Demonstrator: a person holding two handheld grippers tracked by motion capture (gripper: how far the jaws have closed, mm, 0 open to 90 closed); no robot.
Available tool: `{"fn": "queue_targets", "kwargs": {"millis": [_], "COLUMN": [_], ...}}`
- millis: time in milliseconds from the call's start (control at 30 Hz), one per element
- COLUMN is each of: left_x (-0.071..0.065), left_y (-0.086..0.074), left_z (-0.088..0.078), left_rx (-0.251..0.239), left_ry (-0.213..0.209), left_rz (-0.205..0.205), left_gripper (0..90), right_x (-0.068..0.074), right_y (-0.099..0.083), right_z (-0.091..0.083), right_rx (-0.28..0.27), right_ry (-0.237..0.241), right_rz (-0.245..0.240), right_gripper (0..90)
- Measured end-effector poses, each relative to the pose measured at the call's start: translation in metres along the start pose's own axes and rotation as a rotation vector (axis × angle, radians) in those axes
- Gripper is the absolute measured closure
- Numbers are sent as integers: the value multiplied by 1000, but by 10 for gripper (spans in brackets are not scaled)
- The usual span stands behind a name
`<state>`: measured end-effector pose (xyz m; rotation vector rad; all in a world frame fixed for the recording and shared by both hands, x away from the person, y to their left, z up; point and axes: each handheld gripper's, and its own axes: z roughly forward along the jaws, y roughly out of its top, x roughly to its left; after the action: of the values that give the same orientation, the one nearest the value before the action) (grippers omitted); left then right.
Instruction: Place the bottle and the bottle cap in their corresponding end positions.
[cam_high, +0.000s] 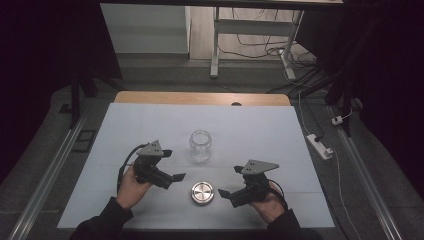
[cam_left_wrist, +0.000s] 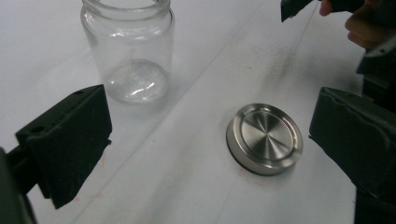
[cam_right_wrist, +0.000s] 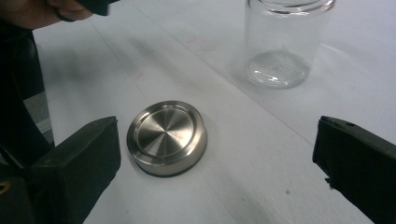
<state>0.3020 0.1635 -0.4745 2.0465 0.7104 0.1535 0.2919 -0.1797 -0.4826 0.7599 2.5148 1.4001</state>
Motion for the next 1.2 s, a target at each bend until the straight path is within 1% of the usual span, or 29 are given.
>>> {"fn": "queue_targets", "kwargs": {"millis": [133,233,333,400,567,667,767,833,967,1067,1200], "left_x": [-4,-6,-8,-9,-10,-11,-11,-10,-8,-8,-9], "left_y": [-8,-15,-23,-27,-40,-47,-56,-62,-75,-84,-95], "left_z": [-8,-13,-18,-22,-34,-41,-48,-53,-61,-68,-78], "left_rx": [-17,-14,-15,-12,-14,-18,-24,-26,-25,-23,-19], "left_ry": [0,4,5,11,32,58,75,84,90,103,131], "left_rz": [-20,-31,-53,-61,-84,-94,-112,-130,-165,-183,-197], "left_gripper": [1,1,0,0,0,0,0,0,0,0,0], "right_x": [-1,-1,-1,-2,-6,-10,-13,-15,-18,-20,-22], "right_y": [-2,-4,-8,-10,-17,-22,-27,-31,-37,-42,-48], "right_z": [-5,-10,-15,-18,-30,-39,-46,-50,-58,-64,-72], "right_rx": [-2,-1,6,8,4,-1,-9,-9,-6,-5,2], "right_ry": [-15,-29,-47,-63,-101,-129,-152,-168,-197,-214,-242], "right_rz": [4,0,2,7,27,38,59,64,79,87,98], "right_gripper": [7,3,2,1,0,0,0,0,0,0,0]}}
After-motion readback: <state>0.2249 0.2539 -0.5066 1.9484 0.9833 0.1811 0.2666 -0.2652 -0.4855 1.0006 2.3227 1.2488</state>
